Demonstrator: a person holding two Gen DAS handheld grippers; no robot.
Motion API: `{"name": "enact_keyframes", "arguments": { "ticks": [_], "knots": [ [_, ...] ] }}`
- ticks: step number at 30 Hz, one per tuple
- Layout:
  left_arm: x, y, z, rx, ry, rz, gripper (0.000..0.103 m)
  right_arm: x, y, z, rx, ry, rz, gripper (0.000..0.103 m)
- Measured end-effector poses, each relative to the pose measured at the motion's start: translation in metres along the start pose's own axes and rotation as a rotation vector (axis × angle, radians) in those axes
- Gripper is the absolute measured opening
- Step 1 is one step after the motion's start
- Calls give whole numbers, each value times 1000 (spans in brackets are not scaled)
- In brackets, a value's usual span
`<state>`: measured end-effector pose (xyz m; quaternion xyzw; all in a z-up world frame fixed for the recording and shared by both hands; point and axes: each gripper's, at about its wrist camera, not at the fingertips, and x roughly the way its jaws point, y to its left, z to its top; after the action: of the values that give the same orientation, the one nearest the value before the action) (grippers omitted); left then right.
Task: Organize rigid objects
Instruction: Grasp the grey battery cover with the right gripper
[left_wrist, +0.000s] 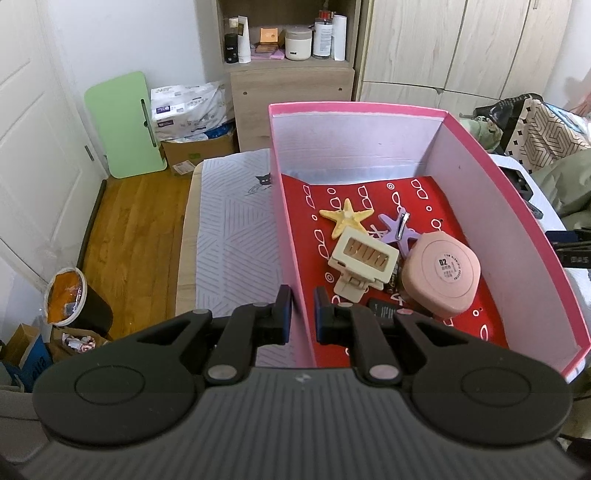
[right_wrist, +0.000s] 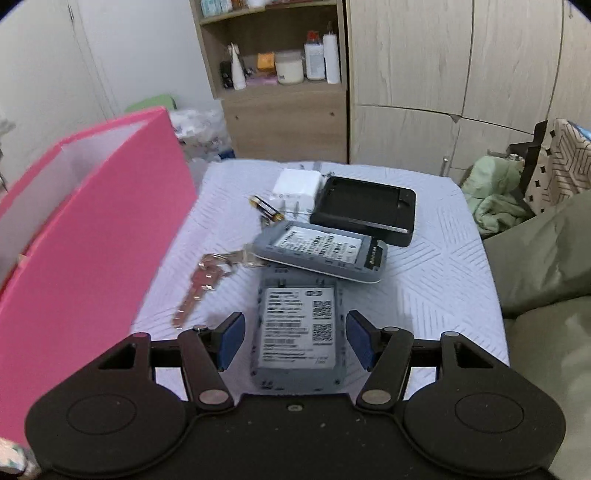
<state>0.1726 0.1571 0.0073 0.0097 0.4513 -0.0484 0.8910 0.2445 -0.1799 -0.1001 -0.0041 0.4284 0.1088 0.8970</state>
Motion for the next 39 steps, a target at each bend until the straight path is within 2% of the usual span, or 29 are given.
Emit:
{"name": "enact_keyframes", "arguments": {
  "ticks": [3, 5, 7, 14, 16, 18, 20, 21, 23, 26, 30, 39],
  "knots": [
    [-1, 0, 0, 4, -1, -4, 10, 13, 3, 1, -11, 49, -14, 69],
    [-1, 0, -1, 3, -2, -7, 10, 14, 6, 0, -23, 41, -19, 70],
    [-2, 1, -1, -3, -3, -10, 10, 12, 11, -4, -36, 28, -27, 66],
    [-2, 5, -2, -7, -5, -29, 10, -2, 14, -17, -42, 37, 12, 66],
    [-2, 4, -1, -6, -4, -29, 11, -1, 19, -15, -79, 58, -1, 68],
    [-1, 5, 0, -7, -5, -29, 10, 1, 19, -11, -62, 82, 9, 74],
    [-1, 4, 0, -5, -4, -31, 10, 5, 20, -6, -65, 90, 19, 74],
    [-1, 4, 0, -4, -4, -31, 10, 7, 20, -5, -69, 82, 17, 74],
    [-2, 3, -1, 0, -3, -29, 10, 10, 20, -4, -74, 60, 8, 64],
    [-3, 4, -2, -1, -2, -30, 10, 6, 17, -4, -44, 42, 25, 64],
    [-3, 4, -2, -1, -1, -29, 10, -6, 11, -7, 26, 12, 97, 64],
    [-5, 6, -4, -12, -17, -36, 10, -61, 22, 3, -11, -136, 110, 64]
  ]
}}
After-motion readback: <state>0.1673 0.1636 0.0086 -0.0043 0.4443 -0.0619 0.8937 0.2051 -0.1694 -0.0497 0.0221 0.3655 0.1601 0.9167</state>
